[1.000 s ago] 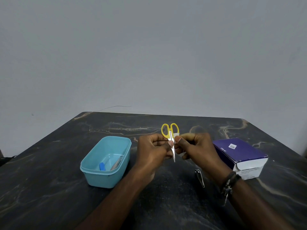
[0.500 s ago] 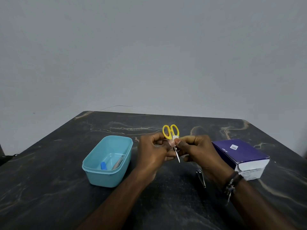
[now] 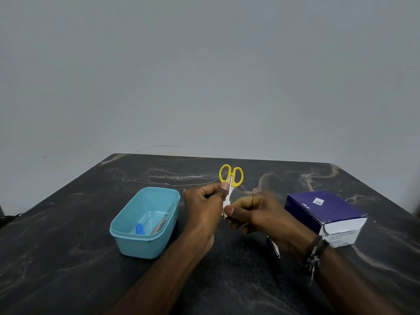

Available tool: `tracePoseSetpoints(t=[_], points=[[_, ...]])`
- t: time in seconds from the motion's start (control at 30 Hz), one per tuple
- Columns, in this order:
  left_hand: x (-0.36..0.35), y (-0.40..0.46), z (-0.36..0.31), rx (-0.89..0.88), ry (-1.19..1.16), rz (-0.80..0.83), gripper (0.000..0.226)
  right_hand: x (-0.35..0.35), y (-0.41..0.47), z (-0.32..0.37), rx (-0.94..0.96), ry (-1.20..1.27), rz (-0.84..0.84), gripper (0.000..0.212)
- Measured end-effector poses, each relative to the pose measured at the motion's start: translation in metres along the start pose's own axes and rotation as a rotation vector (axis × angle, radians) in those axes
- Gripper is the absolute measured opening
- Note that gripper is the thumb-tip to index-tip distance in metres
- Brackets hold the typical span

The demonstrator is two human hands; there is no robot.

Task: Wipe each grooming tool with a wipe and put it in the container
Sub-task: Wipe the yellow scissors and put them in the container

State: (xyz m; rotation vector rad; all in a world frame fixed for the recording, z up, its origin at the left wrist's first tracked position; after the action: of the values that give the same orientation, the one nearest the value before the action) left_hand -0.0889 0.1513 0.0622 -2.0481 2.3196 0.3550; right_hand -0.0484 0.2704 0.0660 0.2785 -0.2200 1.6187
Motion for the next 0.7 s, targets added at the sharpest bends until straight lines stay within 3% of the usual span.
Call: tracePoseSetpoints(t=[0.27,0.5,0.7], points=[[-0.003,-0.002,0.001,0.019,-0.072,-0.028,0.017,0.004,0.001,0.002,0.040,0.065,-0.073,0.017],[0.001,-0.001,0.000,0.013,-0.146,-0.079,0.027,-0.011,-0.001,-0.002,-0.017,0.040,0.065,0.020],[-0.002,-0.002,0.000,0.015,-0.151,-0.072,0.019,-0.003,0.001,0.002,0.061,0.040,-0.054,0.019]])
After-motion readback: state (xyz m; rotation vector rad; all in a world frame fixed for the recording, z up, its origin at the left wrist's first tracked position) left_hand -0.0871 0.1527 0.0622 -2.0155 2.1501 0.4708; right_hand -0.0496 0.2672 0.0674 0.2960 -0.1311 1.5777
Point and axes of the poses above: each hand's wrist, its own y-axis towards the middle knuckle, its own x-axis out of the back of the hand, z = x × y, the point moved 5 cm from there along y, towards the middle knuckle, and after that the axes turned 5 degrees about z, right-handed, at the moved point
